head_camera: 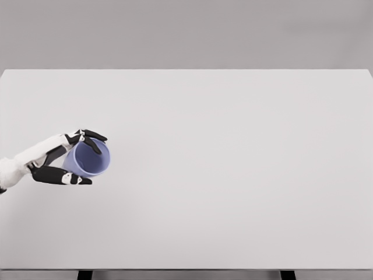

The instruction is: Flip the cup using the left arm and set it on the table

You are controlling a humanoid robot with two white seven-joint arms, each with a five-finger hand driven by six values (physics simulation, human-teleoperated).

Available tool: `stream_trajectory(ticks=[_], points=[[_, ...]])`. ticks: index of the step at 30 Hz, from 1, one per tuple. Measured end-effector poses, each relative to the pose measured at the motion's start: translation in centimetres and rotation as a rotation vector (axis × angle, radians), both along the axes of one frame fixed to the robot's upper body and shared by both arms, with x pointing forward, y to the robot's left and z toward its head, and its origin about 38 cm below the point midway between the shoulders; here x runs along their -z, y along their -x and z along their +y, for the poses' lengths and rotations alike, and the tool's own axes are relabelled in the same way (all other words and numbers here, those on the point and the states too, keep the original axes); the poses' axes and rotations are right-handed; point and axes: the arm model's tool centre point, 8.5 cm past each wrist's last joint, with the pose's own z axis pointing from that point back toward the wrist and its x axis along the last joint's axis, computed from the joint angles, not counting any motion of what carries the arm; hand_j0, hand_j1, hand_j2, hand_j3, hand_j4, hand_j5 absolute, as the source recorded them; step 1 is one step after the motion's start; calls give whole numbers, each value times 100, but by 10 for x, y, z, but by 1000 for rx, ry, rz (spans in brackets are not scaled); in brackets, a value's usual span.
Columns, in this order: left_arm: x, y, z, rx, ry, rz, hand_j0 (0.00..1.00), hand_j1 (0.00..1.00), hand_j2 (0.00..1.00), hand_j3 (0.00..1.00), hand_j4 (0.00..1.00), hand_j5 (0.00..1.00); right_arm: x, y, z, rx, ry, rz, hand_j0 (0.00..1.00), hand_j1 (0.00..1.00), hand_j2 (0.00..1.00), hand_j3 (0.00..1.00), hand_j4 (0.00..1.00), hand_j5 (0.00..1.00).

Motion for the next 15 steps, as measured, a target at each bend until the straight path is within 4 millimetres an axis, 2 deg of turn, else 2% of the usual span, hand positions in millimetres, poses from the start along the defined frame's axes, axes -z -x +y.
stream_trajectory(ticks=[3, 5, 10, 15], points=[[8, 2, -6, 29, 44, 50, 54, 54, 54, 54, 54, 54, 0, 0, 0, 0, 0, 0, 100, 100, 100, 100, 100, 100], [7, -7, -13, 38, 75, 46, 54, 54, 54, 54, 54, 54, 0, 0, 0, 0, 0, 0, 100, 100, 100, 100, 100, 100], [33, -25, -32, 43, 185, 114, 55, 55, 55, 55, 55, 55, 0, 0, 0, 0, 0, 0, 100, 100, 100, 100, 100, 100], [40, -42, -51, 36, 383, 180, 56, 56, 56, 56, 56, 56, 0, 0, 0, 0, 0, 0, 100, 100, 100, 100, 100, 100]])
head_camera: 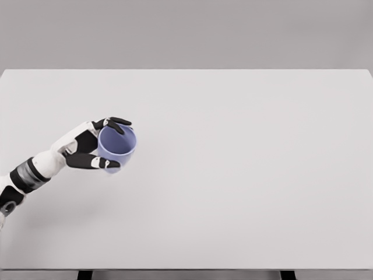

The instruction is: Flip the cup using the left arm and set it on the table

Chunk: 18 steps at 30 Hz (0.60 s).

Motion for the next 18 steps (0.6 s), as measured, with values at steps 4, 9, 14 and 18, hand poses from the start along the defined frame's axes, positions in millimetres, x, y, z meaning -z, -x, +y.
stream_trajectory(ticks=[4, 9, 14, 18], points=[[3, -3, -8, -13, 85, 33, 57, 57, 57, 57, 57, 57, 0, 0, 0, 0, 0, 0, 100, 100, 100, 100, 100, 100], [2, -10, -22, -17, 166, 45, 58, 58, 58, 58, 58, 58, 0, 0, 0, 0, 0, 0, 100, 100, 100, 100, 100, 100], [10, -14, -36, -14, 184, 49, 59, 59, 59, 59, 59, 59, 0, 0, 0, 0, 0, 0, 100, 100, 100, 100, 100, 100], [19, -16, -43, -16, 168, 50, 61, 61, 61, 61, 61, 61, 0, 0, 0, 0, 0, 0, 100, 100, 100, 100, 100, 100]])
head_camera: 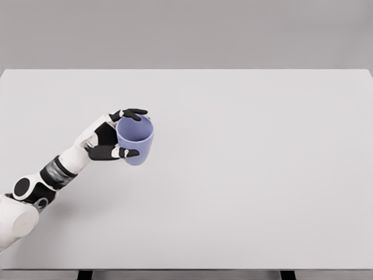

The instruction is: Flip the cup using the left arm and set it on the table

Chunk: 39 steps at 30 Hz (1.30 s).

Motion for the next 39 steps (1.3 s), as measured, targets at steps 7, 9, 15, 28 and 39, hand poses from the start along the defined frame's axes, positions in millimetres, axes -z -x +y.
stream_trajectory(ticks=[7, 9, 15, 28, 39], points=[[7, 0, -4, -3, -4, 7, 65, 65, 65, 65, 65, 65, 0, 0, 0, 0, 0, 0, 100, 100, 100, 100, 100, 100], [9, -1, -5, -4, -4, 9, 66, 66, 66, 66, 66, 66, 0, 0, 0, 0, 0, 0, 100, 100, 100, 100, 100, 100], [15, 0, -5, -5, -27, 13, 72, 72, 72, 72, 72, 72, 0, 0, 0, 0, 0, 0, 100, 100, 100, 100, 100, 100], [18, 0, -7, 2, -46, 8, 100, 100, 100, 100, 100, 100, 0, 0, 0, 0, 0, 0, 100, 100, 100, 100, 100, 100], [16, 0, -8, 5, -54, 0, 100, 100, 100, 100, 100, 100, 0, 0, 0, 0, 0, 0, 100, 100, 100, 100, 100, 100]])
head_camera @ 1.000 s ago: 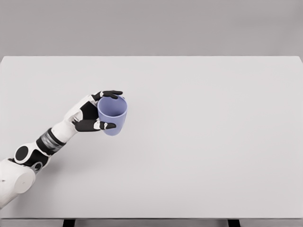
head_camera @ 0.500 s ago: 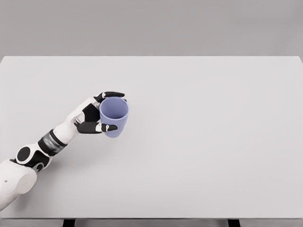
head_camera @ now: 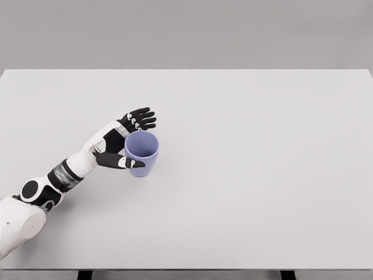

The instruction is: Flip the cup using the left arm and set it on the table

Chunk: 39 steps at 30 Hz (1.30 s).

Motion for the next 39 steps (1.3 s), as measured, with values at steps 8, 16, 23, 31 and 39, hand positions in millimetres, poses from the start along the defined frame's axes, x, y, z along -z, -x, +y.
stream_trajectory(ticks=[8, 16, 23, 31, 39], points=[[-7, -1, 2, 8, -9, -21, 100, 100, 100, 100, 100, 100, 0, 0, 0, 0, 0, 0, 100, 100, 100, 100, 100, 100], [-21, -3, 4, 19, -10, -51, 100, 100, 100, 100, 100, 100, 0, 0, 0, 0, 0, 0, 100, 100, 100, 100, 100, 100], [-39, -7, 3, 38, -6, -94, 100, 100, 100, 100, 100, 100, 0, 0, 0, 0, 0, 0, 100, 100, 100, 100, 100, 100], [-58, -13, -2, 57, 1, -141, 100, 100, 100, 100, 100, 100, 0, 0, 0, 0, 0, 0, 100, 100, 100, 100, 100, 100], [-197, -61, 65, 48, -612, -612, 100, 100, 100, 100, 100, 100, 0, 0, 0, 0, 0, 0, 100, 100, 100, 100, 100, 100]])
